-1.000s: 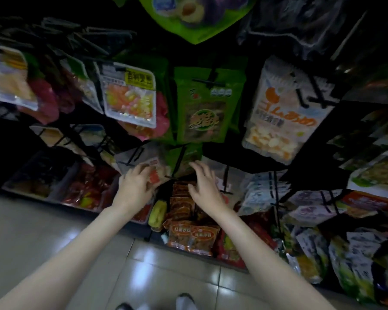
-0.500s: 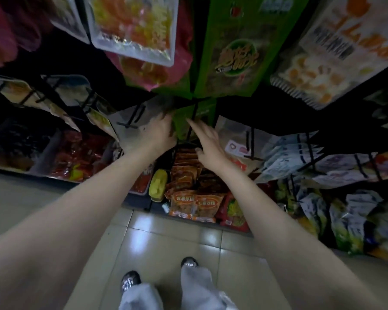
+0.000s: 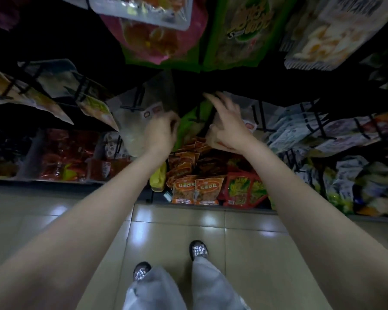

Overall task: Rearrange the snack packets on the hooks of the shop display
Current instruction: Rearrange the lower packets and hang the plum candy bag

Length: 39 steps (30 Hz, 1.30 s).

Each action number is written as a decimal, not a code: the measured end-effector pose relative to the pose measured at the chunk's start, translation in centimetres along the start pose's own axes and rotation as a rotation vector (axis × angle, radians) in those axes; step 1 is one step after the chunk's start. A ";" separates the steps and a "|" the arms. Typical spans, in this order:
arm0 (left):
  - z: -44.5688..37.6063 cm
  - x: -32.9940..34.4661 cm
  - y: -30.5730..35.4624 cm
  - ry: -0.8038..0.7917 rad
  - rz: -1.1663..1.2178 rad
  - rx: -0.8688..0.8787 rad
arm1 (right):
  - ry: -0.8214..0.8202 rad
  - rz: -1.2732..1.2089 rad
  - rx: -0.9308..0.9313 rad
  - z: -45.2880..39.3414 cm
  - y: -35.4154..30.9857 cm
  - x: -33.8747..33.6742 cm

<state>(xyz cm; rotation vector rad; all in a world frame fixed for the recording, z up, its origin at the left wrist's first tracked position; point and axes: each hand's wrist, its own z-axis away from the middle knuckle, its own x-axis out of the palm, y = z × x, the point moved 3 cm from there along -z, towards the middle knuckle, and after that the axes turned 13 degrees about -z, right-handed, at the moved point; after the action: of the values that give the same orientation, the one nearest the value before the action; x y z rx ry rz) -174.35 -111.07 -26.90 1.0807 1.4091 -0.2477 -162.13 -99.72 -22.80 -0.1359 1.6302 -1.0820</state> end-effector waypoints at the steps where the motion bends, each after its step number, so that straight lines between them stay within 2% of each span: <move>1: 1.2 -1.3 -0.4 0.007 -0.027 0.057 | -0.006 -0.002 0.002 0.4 -0.5 -0.2; 6: 4.8 -8.1 -1.2 -0.079 -0.096 0.385 | -0.085 0.046 0.021 2.9 -3.6 0.7; 8: 4.8 -10.8 -1.2 -0.093 -0.081 0.414 | -0.070 -0.022 0.022 3.5 -5.2 1.1; 12: 3.8 -16.7 0.4 -0.089 0.091 0.355 | -0.004 -0.516 0.109 5.6 -9.2 -0.8; 14: 3.1 -18.2 1.5 -0.081 0.110 0.337 | 0.012 -0.641 0.122 6.4 -10.2 -2.2; 18: 2.2 -21.1 6.1 0.016 0.182 0.402 | 0.257 -0.442 -0.024 7.8 -12.9 -8.4; 21: 2.0 -21.7 9.8 0.036 0.146 0.498 | 0.399 -0.289 -0.109 8.1 -13.9 -12.5; 26: 0.4 -22.4 14.5 0.146 0.116 0.492 | 0.648 -0.129 -0.404 8.2 -15.0 -16.9; 28: -0.6 -22.8 16.0 0.183 0.082 0.488 | 0.706 -0.094 -0.454 7.5 -14.9 -18.0; 33: -3.1 -22.4 18.3 0.218 -0.039 0.460 | 0.781 -0.169 -0.382 4.4 -14.1 -20.0; 39: -4.8 -21.6 18.7 0.197 -0.164 0.401 | 0.669 -0.227 -0.308 1.9 -13.2 -20.2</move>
<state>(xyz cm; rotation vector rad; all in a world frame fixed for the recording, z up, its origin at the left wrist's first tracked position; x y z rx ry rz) -169.02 -107.18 1.35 1.3439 1.6714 -0.5733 -158.72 -96.41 0.96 -0.1753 2.4302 -1.1035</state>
